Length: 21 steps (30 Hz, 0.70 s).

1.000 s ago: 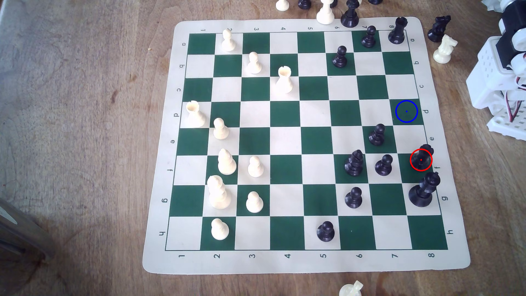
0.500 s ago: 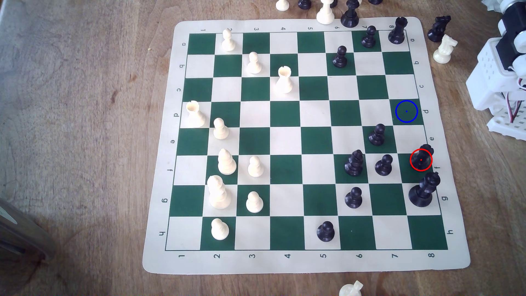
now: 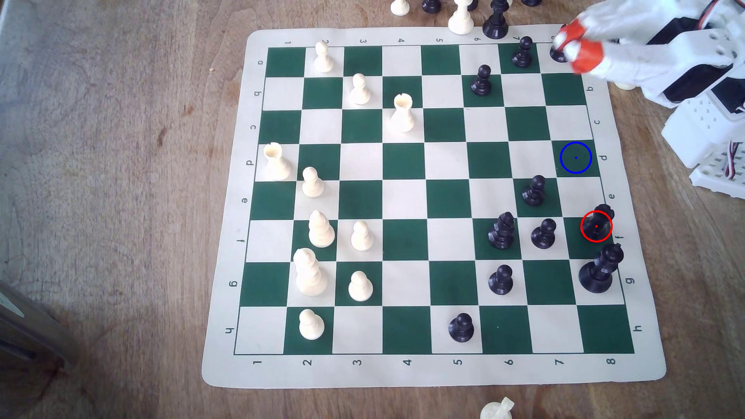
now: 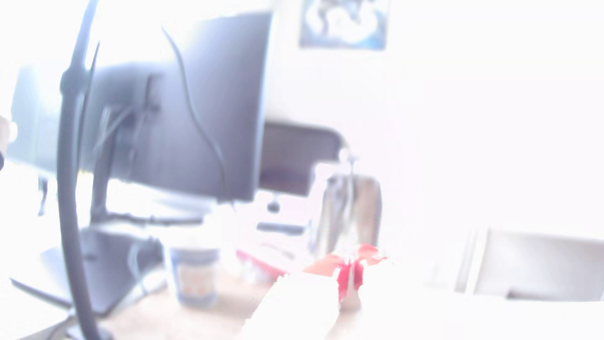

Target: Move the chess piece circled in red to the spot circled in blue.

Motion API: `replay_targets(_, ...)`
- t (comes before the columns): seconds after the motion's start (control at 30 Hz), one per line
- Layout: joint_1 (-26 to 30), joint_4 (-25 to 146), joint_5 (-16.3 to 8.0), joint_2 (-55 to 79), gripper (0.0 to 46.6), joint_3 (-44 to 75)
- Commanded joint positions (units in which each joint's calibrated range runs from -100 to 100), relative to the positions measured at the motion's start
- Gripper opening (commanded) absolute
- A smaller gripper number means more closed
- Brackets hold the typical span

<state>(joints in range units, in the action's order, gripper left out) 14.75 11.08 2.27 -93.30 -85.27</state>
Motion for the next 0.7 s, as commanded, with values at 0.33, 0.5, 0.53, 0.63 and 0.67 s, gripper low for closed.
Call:
replay_targets(0.33,5.6,58.0,-8.2,26.8,1.3,37.6)
replay_targets(0.5,8.6,67.9,-10.1,33.0,1.8,41.2)
replay_targets(0.53,8.8,68.9,-10.1,33.9,1.9,41.4)
replay_targets(0.63,9.5,72.0,-10.6,35.7,3.7,41.2)
replay_targets(0.67,10.0,72.4,-10.8,35.7,4.6,40.8)
